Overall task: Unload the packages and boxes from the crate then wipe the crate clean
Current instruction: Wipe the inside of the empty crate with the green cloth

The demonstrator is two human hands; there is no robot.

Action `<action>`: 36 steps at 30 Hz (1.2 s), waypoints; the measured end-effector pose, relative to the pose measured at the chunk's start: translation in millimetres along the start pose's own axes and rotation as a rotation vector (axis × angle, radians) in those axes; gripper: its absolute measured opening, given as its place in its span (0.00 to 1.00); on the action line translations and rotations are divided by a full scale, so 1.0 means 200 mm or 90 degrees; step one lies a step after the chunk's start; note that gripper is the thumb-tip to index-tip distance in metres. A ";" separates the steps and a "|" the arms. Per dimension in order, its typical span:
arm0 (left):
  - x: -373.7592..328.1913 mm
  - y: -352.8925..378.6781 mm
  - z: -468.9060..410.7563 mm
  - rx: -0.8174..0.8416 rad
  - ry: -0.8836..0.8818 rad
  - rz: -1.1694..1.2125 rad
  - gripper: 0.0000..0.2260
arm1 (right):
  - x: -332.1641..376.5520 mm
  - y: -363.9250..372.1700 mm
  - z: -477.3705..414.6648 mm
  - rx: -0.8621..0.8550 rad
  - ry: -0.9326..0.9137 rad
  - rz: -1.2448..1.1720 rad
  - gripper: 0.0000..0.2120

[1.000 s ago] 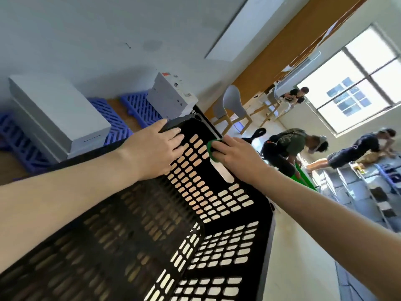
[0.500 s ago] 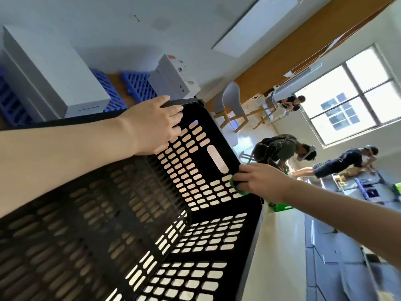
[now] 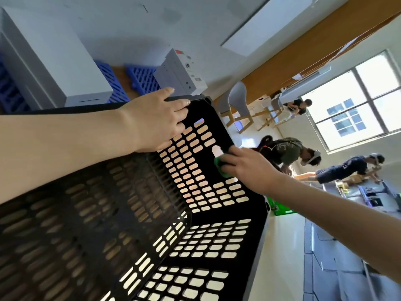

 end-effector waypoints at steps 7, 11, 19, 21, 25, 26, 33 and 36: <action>-0.01 0.01 0.00 0.009 0.009 0.000 0.26 | 0.02 0.01 -0.01 0.058 -0.046 -0.017 0.09; -0.01 0.02 -0.01 -0.006 0.003 -0.003 0.25 | -0.17 -0.07 -0.32 -0.065 0.050 0.046 0.08; 0.01 0.01 -0.01 0.007 0.003 -0.006 0.26 | -0.05 -0.01 0.13 0.028 0.001 -0.041 0.12; 0.01 0.01 -0.01 0.011 0.001 -0.001 0.25 | 0.05 0.02 0.31 0.117 -0.061 -0.067 0.11; 0.00 0.00 -0.01 0.010 0.006 -0.005 0.25 | 0.09 0.03 0.33 0.174 -0.150 -0.035 0.06; 0.00 0.00 -0.02 0.010 0.006 -0.007 0.25 | 0.07 0.02 0.26 0.151 -0.151 -0.015 0.06; 0.00 0.02 -0.03 -0.019 0.012 -0.024 0.23 | -0.23 -0.05 -0.42 -0.046 0.023 0.098 0.08; 0.00 0.02 -0.03 -0.017 0.015 -0.029 0.23 | -0.24 -0.07 -0.39 -0.088 0.064 0.084 0.08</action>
Point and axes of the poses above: each hand's wrist, its own z-axis away from the middle knuckle, its own y-axis out of the palm, x = y × z, the point moved 4 cm from there along -z, towards the middle knuckle, and after that the axes turned 8 degrees about z, right-handed, at the moved point
